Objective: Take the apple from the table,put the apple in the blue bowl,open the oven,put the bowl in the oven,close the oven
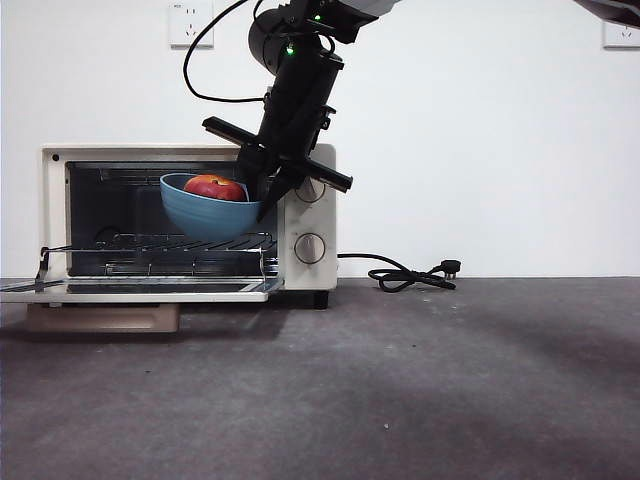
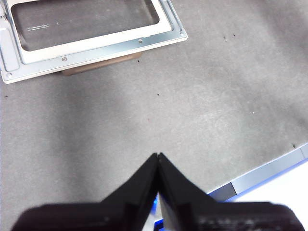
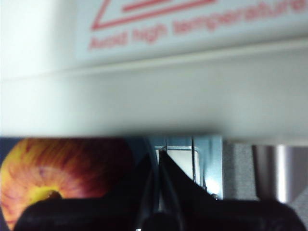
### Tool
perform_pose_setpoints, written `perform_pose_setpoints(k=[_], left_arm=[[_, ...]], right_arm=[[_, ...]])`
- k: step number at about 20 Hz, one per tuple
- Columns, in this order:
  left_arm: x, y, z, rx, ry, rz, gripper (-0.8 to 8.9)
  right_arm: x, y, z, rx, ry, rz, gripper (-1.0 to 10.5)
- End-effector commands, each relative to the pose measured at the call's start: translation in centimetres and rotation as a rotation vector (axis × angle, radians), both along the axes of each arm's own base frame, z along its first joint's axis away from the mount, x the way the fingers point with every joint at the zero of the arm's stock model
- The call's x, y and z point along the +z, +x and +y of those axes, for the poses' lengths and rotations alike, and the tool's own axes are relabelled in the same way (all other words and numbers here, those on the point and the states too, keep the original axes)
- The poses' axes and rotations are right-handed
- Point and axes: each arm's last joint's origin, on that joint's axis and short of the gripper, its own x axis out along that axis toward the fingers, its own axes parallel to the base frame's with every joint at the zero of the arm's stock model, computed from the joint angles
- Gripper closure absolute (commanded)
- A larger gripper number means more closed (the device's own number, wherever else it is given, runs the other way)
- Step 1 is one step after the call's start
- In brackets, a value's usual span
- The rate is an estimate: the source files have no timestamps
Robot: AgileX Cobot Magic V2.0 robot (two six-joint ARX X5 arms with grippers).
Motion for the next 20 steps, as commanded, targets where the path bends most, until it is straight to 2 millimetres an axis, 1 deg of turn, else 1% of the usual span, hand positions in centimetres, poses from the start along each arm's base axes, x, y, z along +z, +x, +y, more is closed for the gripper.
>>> perform_pose_setpoints(k=[1, 4, 6, 7, 20], left_arm=[[-0.2, -0.06, -0.05, -0.01, -0.002, 0.005, 8.18], [-0.26, -0.13, -0.03, -0.01, 0.001, 0.015, 8.18], [-0.29, -0.17, -0.03, -0.01, 0.002, 0.021, 8.18], [-0.3, -0.18, -0.02, -0.01, 0.002, 0.022, 8.18], [-0.33, -0.21, -0.02, -0.01, 0.003, 0.026, 8.18]], right_arm=[[-1.2, 0.41, 0.21, -0.023, -0.011, 0.005, 9.4], [-1.12, 0.5, 0.27, -0.025, -0.004, -0.007, 9.2], [-1.04, 0.57, 0.33, -0.025, 0.004, -0.017, 7.7], [-1.01, 0.6, 0.35, -0.025, 0.006, -0.02, 7.5], [-0.72, 0.63, 0.35, -0.04, -0.009, -0.051, 7.6]])
